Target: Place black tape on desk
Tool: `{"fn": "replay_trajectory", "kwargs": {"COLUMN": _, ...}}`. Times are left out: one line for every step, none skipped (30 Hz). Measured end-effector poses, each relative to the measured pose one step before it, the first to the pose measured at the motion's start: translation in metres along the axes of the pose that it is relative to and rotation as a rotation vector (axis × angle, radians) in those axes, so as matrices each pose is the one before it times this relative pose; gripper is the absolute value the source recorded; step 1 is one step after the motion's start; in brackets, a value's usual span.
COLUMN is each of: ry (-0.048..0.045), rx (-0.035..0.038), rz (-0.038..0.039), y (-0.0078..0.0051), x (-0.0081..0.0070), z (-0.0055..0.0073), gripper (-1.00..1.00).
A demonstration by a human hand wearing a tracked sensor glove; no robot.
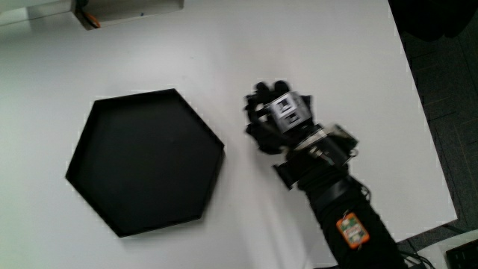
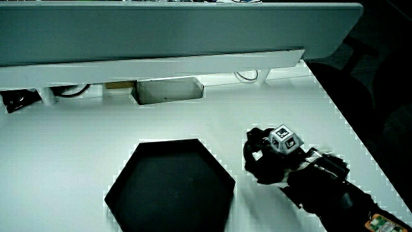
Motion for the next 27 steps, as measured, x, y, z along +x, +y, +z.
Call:
{"fn": "replay_trajectory", "kwargs": {"ry": 0.00137, "rx": -0.05189, "rz": 0.01151, "y": 0.00779, "x": -0.00203, "z": -0.01249, "gripper": 0.00}}
{"fn": "replay_trajectory", "kwargs": {"ry": 0.02788, "rx": 0.04204, "rz": 0.02470, "y": 0.00197, "x": -0.00174, "z": -0.00734, "gripper": 0.00}}
{"fn": "replay_trajectory", "kwargs": {"ry": 0.00973, "rx": -0.04549, "rz": -0.00181, "y": 0.00312, "x": -0.00195, "z": -0.01267, "gripper": 0.00}}
{"fn": "replay_trajectory", "kwargs": {"ry": -0.04261, "rx": -0.06015, "rz": -0.04984, "y": -0.00069, "x": -0.00013, "z": -0.00488, "gripper": 0.00}}
{"fn": "replay_trajectory", "kwargs": {"ry": -0.00889, "rx": -0.00855, "rz": -0.03971, "y": 0.00011, "x": 0.00134, "z": -0.00503, "gripper": 0.00}}
{"fn": "replay_trajectory", "kwargs": {"ry": 0.01343, "rx": 0.00437, "rz": 0.01870, "y": 0.00155, "x": -0.00001, "z": -0.00767, "gripper": 0.00}}
{"fn": "replay_trajectory", "kwargs": {"ry": 0.00039, "rx": -0.02881, "rz": 0.00713, "y": 0.00102, "x": -0.00043, "z": -0.00806, "gripper": 0.00}}
{"fn": "replay_trajectory", "kwargs": {"ry": -0.01509, "rx": -0.07288, "rz": 0.01447, "y": 0.00151, "x": -0.00121, "z": -0.00718, "gripper": 0.00}}
{"fn": "replay_trajectory", "kwargs": {"ry": -0.00853, "rx": -0.01899, "rz": -0.01116, "y": 0.00039, "x": 0.00023, "z": -0.00193, "gripper": 0.00}}
{"fn": "replay_trajectory", "kwargs": {"ry": -0.00853, "rx": -0.01899, "rz": -0.01116, "y": 0.00043, "x": 0.00021, "z": -0.00192, "gripper": 0.00}}
{"fn": "replay_trajectory", "kwargs": {"ry": -0.00268, "rx": 0.02395, "rz": -0.00735, "y": -0.00064, "x": -0.00010, "z": 0.00328, "gripper": 0.00}}
{"fn": "replay_trajectory", "kwargs": {"ry": -0.00268, "rx": 0.02395, "rz": -0.00735, "y": -0.00056, "x": -0.00008, "z": 0.00330, "gripper": 0.00}}
{"fn": "replay_trajectory", "kwargs": {"ry": -0.01317, "rx": -0.05017, "rz": 0.00426, "y": 0.00520, "x": -0.00395, "z": -0.00348, "gripper": 0.00}}
{"fn": "replay_trajectory", "kwargs": {"ry": -0.01317, "rx": -0.05017, "rz": 0.00426, "y": 0.00539, "x": -0.00397, "z": -0.00317, "gripper": 0.00}}
{"fn": "replay_trajectory", "kwargs": {"ry": -0.01317, "rx": -0.05017, "rz": 0.00426, "y": 0.00556, "x": -0.00398, "z": -0.00284, "gripper": 0.00}}
{"fn": "replay_trajectory", "kwargs": {"ry": 0.02310, "rx": 0.00667, "rz": 0.04325, "y": -0.00110, "x": -0.00274, "z": 0.00009, "gripper": 0.00}}
{"fn": "replay_trajectory", "kwargs": {"ry": 0.00171, "rx": -0.01378, "rz": -0.00099, "y": 0.00013, "x": -0.00224, "z": -0.00155, "gripper": 0.00}}
{"fn": "replay_trajectory", "kwargs": {"ry": -0.00135, "rx": 0.02608, "rz": 0.00542, "y": -0.00543, "x": -0.00075, "z": 0.00326, "gripper": -0.08}}
{"fn": "replay_trajectory", "kwargs": {"ry": -0.00290, "rx": -0.01166, "rz": -0.01011, "y": 0.00074, "x": 0.00066, "z": -0.00181, "gripper": -0.15}}
{"fn": "replay_trajectory", "kwargs": {"ry": -0.00290, "rx": -0.01166, "rz": -0.01011, "y": 0.00077, "x": 0.00065, "z": -0.00180, "gripper": -0.23}}
{"fn": "replay_trajectory", "kwargs": {"ry": -0.00290, "rx": -0.01166, "rz": -0.01011, "y": 0.00080, "x": 0.00063, "z": -0.00179, "gripper": -0.31}}
{"fn": "replay_trajectory", "kwargs": {"ry": -0.00460, "rx": -0.00935, "rz": -0.00717, "y": 0.00128, "x": 0.00149, "z": -0.00161, "gripper": -0.38}}
{"fn": "replay_trajectory", "kwargs": {"ry": -0.00861, "rx": -0.01302, "rz": -0.03336, "y": 0.00226, "x": 0.00241, "z": -0.00256, "gripper": -0.46}}
{"fn": "replay_trajectory", "kwargs": {"ry": 0.00683, "rx": -0.00118, "rz": -0.01725, "y": 0.00169, "x": 0.00287, "z": -0.00263, "gripper": -0.54}}
{"fn": "replay_trajectory", "kwargs": {"ry": 0.03869, "rx": 0.02163, "rz": 0.01969, "y": -0.00307, "x": 0.00358, "z": -0.00051, "gripper": -0.62}}
{"fn": "replay_trajectory", "kwargs": {"ry": 0.03869, "rx": 0.02163, "rz": 0.01969, "y": -0.00314, "x": 0.00354, "z": -0.00030, "gripper": -0.69}}
{"fn": "replay_trajectory", "kwargs": {"ry": 0.03869, "rx": 0.02163, "rz": 0.01969, "y": -0.00322, "x": 0.00348, "z": -0.00010, "gripper": -0.77}}
